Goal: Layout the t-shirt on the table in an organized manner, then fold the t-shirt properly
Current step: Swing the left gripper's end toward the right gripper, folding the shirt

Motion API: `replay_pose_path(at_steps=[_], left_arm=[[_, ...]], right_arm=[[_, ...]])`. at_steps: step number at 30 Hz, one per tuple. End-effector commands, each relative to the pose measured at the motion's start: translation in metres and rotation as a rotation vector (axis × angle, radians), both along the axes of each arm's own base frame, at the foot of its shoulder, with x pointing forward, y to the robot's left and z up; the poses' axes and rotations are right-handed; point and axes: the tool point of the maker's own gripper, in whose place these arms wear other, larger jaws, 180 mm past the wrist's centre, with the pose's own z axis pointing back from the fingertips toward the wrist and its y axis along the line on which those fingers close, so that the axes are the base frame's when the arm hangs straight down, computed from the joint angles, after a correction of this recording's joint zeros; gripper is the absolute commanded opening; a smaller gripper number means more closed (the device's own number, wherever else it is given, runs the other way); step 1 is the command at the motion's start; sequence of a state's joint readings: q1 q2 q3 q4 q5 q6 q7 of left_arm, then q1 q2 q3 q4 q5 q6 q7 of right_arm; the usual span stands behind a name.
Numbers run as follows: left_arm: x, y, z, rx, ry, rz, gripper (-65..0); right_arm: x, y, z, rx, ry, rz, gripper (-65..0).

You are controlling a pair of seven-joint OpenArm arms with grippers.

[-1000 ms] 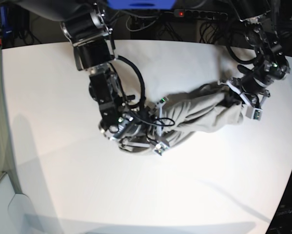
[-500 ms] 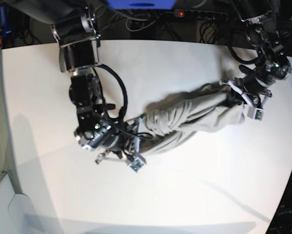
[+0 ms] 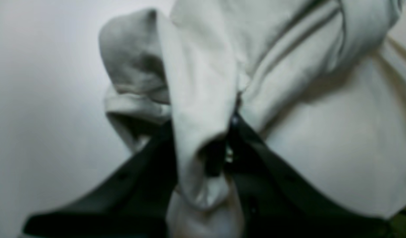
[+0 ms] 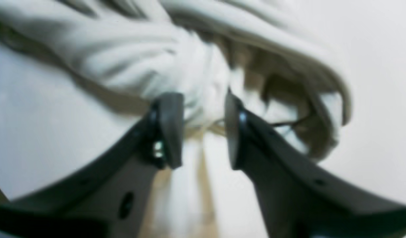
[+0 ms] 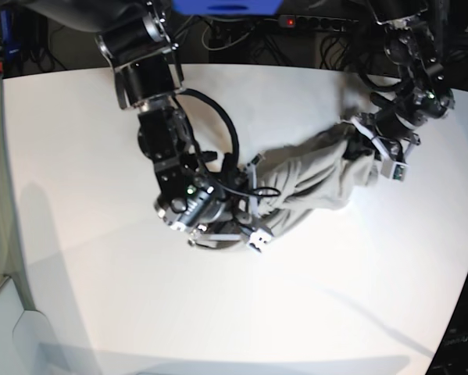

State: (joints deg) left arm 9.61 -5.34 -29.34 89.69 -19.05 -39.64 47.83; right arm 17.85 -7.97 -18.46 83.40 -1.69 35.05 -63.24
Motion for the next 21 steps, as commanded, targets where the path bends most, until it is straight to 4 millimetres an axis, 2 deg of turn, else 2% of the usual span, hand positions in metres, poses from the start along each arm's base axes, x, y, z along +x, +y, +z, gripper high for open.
replay_pose_path(at_steps=[1,6,9,15,21], left_arm=[[0.004,-0.008,0.008,-0.025,-0.039,-0.006,-64.8],[-0.016,-0.026,-0.004,-0.067,0.002,0.005,-64.8],[-0.025,-0.033,-0.004,-0.074,0.012,0.0,-64.8],[-0.034,-0.036,-0.006,-0.075,0.024,-0.001,-64.8],[-0.04,-0.037,-0.012,-0.08,0.046,0.0,-64.8]], right_arm=[[0.008,0.005,0.015,0.029,-0.04,-0.005,-37.4],[0.007,0.009,0.015,0.04,-0.037,-0.002,-28.3],[0.007,0.01,0.015,0.042,-0.038,-0.002,-25.3],[0.016,0.007,0.017,0.09,-0.057,-0.032,-24.7],[0.02,0.011,-0.001,0.109,-0.017,-0.027,-24.7]])
